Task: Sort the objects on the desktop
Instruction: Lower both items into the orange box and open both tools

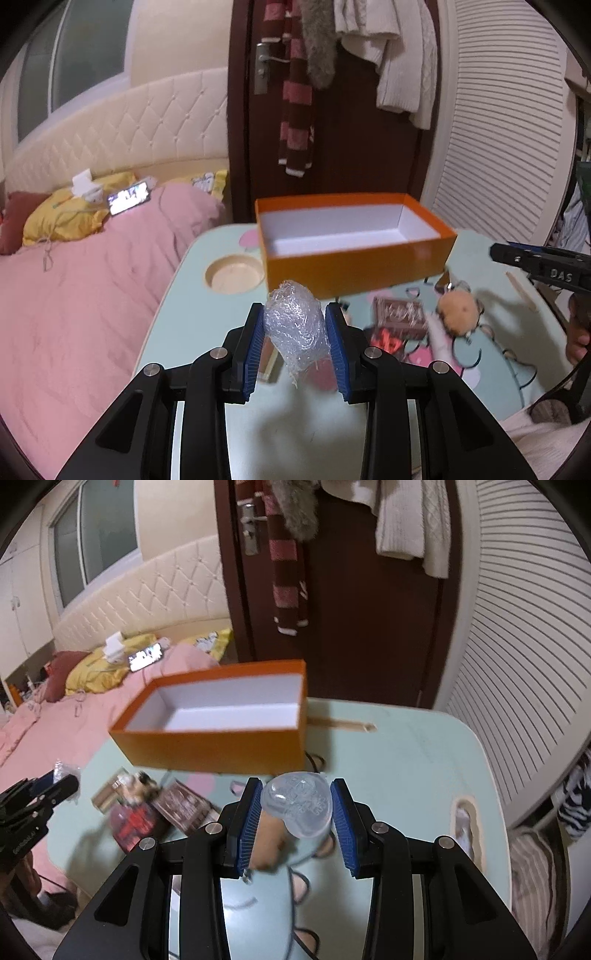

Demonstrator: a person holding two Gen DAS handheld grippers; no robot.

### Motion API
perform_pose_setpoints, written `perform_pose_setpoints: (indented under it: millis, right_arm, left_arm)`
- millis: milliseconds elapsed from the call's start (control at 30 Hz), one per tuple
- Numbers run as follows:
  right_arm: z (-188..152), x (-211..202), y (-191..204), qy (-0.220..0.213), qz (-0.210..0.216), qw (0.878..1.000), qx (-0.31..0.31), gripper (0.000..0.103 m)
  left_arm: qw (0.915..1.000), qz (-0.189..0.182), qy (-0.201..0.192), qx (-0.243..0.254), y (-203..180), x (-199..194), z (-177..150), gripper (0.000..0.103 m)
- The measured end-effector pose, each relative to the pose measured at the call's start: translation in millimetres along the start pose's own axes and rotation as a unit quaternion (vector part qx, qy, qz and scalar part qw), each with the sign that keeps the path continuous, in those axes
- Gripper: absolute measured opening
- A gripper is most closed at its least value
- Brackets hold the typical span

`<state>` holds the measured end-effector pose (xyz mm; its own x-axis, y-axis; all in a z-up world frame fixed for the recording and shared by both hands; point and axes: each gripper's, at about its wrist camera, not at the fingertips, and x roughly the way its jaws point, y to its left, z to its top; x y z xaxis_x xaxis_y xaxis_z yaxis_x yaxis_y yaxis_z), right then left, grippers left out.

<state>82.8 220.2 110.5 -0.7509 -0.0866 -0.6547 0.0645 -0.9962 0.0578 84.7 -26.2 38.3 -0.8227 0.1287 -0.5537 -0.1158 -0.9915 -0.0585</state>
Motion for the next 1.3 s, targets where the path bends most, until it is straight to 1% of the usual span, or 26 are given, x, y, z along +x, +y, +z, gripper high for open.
perform_pose_setpoints:
  millis: [200,300,467,600,800,1000,1033,1133,1200,1300]
  right_arm:
    - [22,11,12,-0.004,0.02,1.0,-0.009,0.04]
    - [33,19,19,-0.003,0.024,1.0,-0.016,0.04]
    - [53,40,31,-0.003,0.024,0.999,-0.032,0.04]
    - [65,61,37,0.004,0.032,0.999,-0.031,0.04]
    - [72,89,47,0.015,0.038,0.998,-0.041,0.04]
    - [70,113,58,0.024,0.024,0.998,-0.061,0.04]
    - [69,117,59,0.028,0.024,0.998,-0.06,0.04]
    - [66,129,57,0.044,0.023,0.997,-0.052,0.04]
    - [62,138,54,0.06,0.025,0.997,-0.041,0.04]
    - [60,143,50,0.069,0.035,0.997,-0.025,0.04]
  left_arm:
    - [0.9996,-0.026,-0.008,-0.011,-2,17,34,0.032]
    - [0.9995,-0.029,-0.009,-0.011,-4,31,52,0.032]
    - [0.9996,-0.028,0.008,-0.005,-11,66,72,0.032]
    - [0.9991,-0.029,0.026,-0.014,-14,88,77,0.032]
    - [0.999,-0.008,0.043,-0.011,-16,114,79,0.032]
    - [0.9969,0.004,0.077,-0.014,-13,137,70,0.031]
    - [0.9967,0.004,0.08,-0.009,-14,139,68,0.032]
    - [0.9966,0.012,0.081,0.009,-21,141,66,0.032]
    - [0.9968,0.011,0.078,0.012,-23,141,65,0.032]
    - [0.9969,0.008,0.077,0.012,-23,140,65,0.032]
